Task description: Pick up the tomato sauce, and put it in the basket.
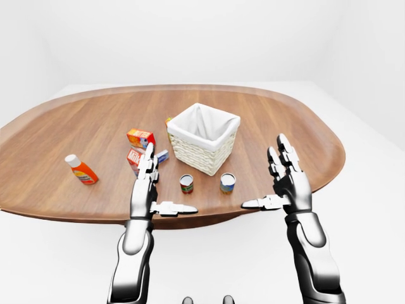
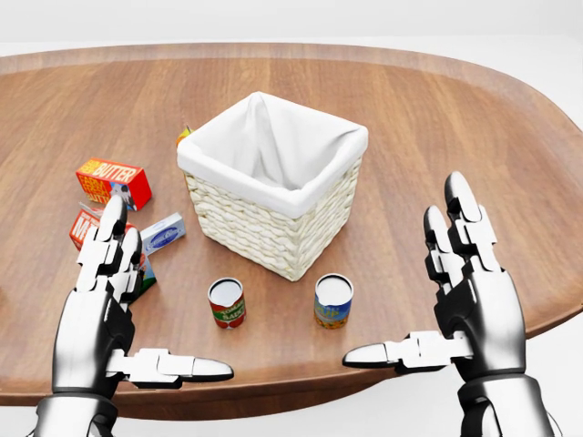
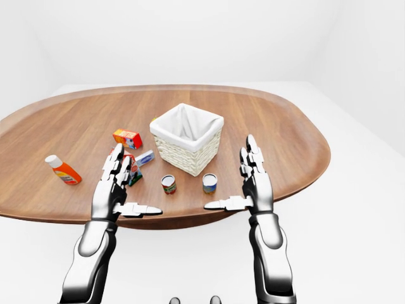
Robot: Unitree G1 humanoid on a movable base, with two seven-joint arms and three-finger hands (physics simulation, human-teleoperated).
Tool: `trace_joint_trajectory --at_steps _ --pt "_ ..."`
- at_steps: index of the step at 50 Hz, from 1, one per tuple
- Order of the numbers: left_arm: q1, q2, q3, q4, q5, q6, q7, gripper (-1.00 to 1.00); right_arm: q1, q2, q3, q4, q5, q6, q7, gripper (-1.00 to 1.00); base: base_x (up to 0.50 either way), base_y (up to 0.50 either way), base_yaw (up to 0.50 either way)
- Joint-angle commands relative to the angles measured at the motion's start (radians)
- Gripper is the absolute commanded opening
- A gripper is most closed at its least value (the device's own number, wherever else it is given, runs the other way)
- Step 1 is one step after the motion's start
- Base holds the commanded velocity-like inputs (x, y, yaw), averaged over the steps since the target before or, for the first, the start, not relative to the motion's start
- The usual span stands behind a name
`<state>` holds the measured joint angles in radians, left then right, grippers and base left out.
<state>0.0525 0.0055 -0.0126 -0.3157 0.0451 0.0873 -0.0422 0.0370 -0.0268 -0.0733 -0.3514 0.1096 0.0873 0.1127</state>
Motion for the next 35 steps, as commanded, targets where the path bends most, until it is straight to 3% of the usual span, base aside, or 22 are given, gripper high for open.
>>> trace_joint_trajectory --at_steps 1,22,35 --pt "0.000 0.000 -0.003 0.000 0.001 0.000 0.001 1.00 0.004 0.001 -0.005 -0.024 0.022 0.000 0.006 1.00 0.50 -0.03 0.00" --pt "-0.002 -0.001 -0.009 0.011 0.004 0.000 -0.001 1.00 0.006 0.001 0.009 0.007 -0.016 0.000 -0.017 1.00 0.49 -0.01 0.00" --pt "-0.003 -0.002 -0.010 0.015 0.004 0.000 -0.001 1.00 0.018 0.004 -0.004 -0.041 0.037 0.000 0.008 1.00 0.03 0.00 0.00"
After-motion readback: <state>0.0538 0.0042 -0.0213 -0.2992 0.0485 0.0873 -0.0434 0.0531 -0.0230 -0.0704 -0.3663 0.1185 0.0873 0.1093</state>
